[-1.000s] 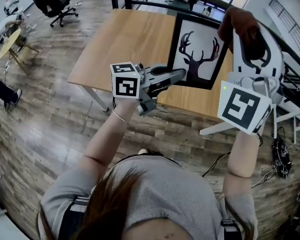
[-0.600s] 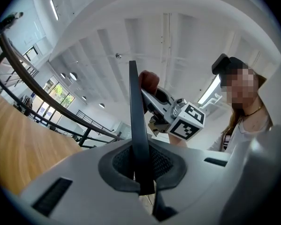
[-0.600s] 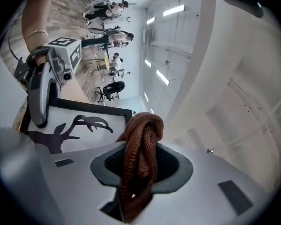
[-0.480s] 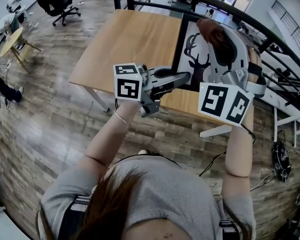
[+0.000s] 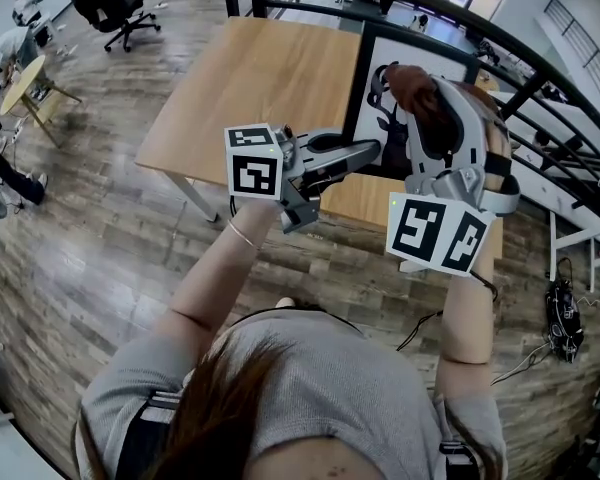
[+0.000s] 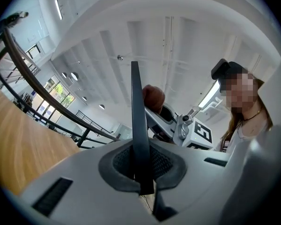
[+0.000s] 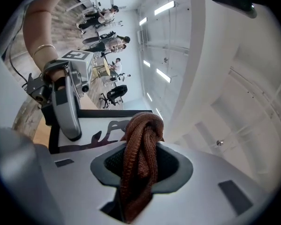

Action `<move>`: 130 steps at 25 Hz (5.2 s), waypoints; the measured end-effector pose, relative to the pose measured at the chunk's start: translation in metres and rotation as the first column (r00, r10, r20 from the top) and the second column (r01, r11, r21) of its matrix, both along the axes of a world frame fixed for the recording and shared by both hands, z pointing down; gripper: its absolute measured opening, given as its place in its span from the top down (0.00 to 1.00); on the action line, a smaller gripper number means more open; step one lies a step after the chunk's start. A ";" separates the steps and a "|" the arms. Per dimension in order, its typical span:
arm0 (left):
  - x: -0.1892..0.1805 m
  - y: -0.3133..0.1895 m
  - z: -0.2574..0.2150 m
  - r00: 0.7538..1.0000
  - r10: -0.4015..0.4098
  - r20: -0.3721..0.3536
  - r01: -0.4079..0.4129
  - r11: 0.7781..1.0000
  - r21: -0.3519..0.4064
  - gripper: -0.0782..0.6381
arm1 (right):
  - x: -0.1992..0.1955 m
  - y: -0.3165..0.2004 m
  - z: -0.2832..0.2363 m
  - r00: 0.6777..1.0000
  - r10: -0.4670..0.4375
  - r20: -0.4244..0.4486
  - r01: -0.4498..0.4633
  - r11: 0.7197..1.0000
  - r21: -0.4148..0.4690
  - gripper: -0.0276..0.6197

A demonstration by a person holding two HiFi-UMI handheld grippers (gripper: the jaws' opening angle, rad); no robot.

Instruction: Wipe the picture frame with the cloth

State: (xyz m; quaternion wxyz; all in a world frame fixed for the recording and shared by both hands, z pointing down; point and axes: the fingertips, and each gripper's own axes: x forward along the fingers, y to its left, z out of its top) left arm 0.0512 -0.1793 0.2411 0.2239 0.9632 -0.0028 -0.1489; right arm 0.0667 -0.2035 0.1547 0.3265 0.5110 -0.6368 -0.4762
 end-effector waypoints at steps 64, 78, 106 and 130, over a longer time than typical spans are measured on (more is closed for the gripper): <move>0.000 -0.005 0.003 0.999 0.030 -0.015 -0.030 1.000 0.005 0.87 | 0.061 -0.019 -0.036 0.991 0.135 0.018 -0.136 0.984 0.112 0.75; 0.000 -0.005 0.001 0.998 0.028 -0.064 -0.030 0.999 -0.029 0.87 | 0.052 0.004 0.014 0.996 0.079 0.045 -0.079 0.997 0.001 0.75; 0.001 -0.009 0.003 0.994 -0.016 -0.105 0.008 0.998 -0.067 0.87 | 0.056 0.058 0.118 0.984 0.044 0.171 0.004 0.964 -0.267 0.75; -0.012 -0.015 0.053 0.972 -0.233 -0.031 0.225 0.960 -0.166 0.87 | 0.056 0.060 0.132 0.669 0.142 0.730 0.177 0.923 -0.341 0.75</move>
